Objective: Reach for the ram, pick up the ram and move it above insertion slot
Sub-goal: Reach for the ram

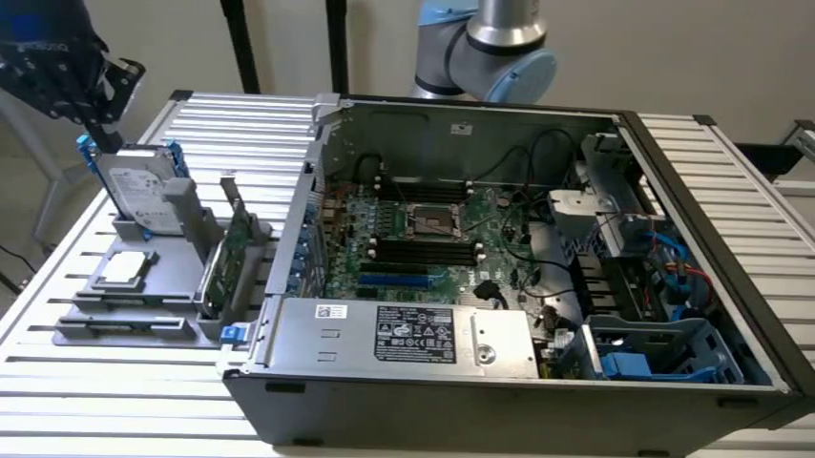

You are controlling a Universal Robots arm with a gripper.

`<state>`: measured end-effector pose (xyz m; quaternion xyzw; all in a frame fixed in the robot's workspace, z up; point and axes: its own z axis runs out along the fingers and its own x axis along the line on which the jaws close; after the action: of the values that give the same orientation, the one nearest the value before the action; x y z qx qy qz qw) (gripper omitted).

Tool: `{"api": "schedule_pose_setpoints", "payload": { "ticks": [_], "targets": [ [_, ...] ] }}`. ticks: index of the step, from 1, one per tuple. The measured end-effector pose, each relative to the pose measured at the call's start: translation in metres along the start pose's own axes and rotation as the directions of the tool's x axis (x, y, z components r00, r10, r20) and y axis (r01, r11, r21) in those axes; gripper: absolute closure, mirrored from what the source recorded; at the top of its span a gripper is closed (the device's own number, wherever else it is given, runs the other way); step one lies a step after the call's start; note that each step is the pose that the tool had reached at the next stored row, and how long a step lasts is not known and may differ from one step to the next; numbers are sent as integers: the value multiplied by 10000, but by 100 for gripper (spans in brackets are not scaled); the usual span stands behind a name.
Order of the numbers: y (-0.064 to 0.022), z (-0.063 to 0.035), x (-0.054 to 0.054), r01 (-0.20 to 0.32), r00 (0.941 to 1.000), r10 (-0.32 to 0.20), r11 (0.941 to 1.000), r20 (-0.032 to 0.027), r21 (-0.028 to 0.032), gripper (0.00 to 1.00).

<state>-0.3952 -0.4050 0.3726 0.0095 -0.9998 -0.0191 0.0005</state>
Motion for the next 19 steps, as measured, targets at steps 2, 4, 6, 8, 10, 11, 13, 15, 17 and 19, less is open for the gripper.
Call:
{"api": "schedule_pose_setpoints", "payload": {
  "ticks": [2, 4, 6, 8, 10, 11, 13, 15, 17, 19],
  "targets": [
    [-90, -3, 1, 1, 10000, -1, 10000, 0, 0, 89],
    [-180, -6, 4, 0, 10000, 0, 10000, 0, 0, 89],
    [-274, -10, 5, 1, 10000, -1, 10000, 0, 0, 89],
    [-364, -11, 7, 0, 10000, 0, 10000, 0, -1, 89],
    [-453, -9, 9, 0, 10000, 0, 10000, 1, 0, 89],
    [-499, -7, 9, 1, 10000, -1, 10000, 1, 0, 89],
    [-592, -3, 11, 1, 10000, -1, 10000, 0, 1, 89],
    [-682, 5, 13, 0, 10000, 0, 10000, 0, 0, 89],
    [-770, 14, 14, 2, 10000, -2, 10000, -1, 1, 89],
    [-844, 22, 14, 2, 10000, -2, 10000, 1, 4, 89]
  ]
}}
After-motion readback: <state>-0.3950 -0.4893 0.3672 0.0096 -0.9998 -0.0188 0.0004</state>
